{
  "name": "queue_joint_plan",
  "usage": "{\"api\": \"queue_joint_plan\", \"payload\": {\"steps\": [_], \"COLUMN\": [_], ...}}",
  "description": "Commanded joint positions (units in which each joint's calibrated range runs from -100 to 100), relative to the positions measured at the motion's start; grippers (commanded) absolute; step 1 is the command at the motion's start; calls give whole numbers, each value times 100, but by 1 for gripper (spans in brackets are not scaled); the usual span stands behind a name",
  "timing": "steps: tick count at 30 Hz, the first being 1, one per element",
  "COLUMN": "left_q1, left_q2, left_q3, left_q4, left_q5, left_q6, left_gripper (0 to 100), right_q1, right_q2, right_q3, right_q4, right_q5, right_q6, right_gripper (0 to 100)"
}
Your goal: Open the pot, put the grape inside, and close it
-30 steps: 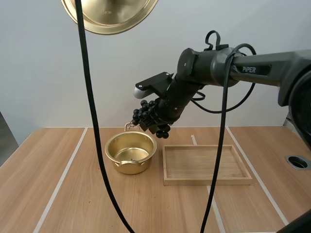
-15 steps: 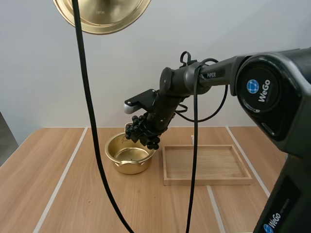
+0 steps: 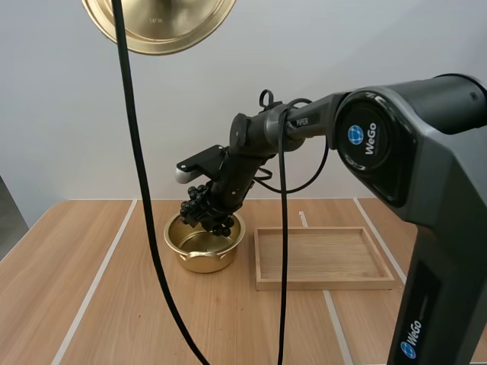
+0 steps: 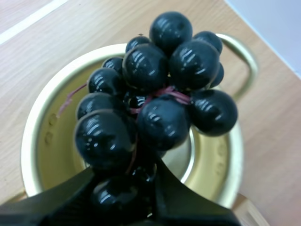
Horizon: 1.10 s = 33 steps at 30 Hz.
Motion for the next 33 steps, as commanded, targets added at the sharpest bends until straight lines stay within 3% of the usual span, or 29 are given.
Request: {"api": "queue_joint_plan", "payload": {"steps": [1,24,33], "left_q1": [12,12,12], "left_q2": [-23,-23,-23], "left_q3": [-65,-65,-65], "left_q4": [56,216,391], "left_q5": [-80,-65,-67], "left_q6": [-30,-30,-30], "left_gripper": [0,0,0], "right_q1": [10,10,10], "right_q2": [108,1011,1026], "right_q3": [-49,-49,-49], "right_q4": [59,23,11], "right_q5": [-94,8,600], "right_q6": [-61,-61,-61], "right_gripper": [0,0,0]}}
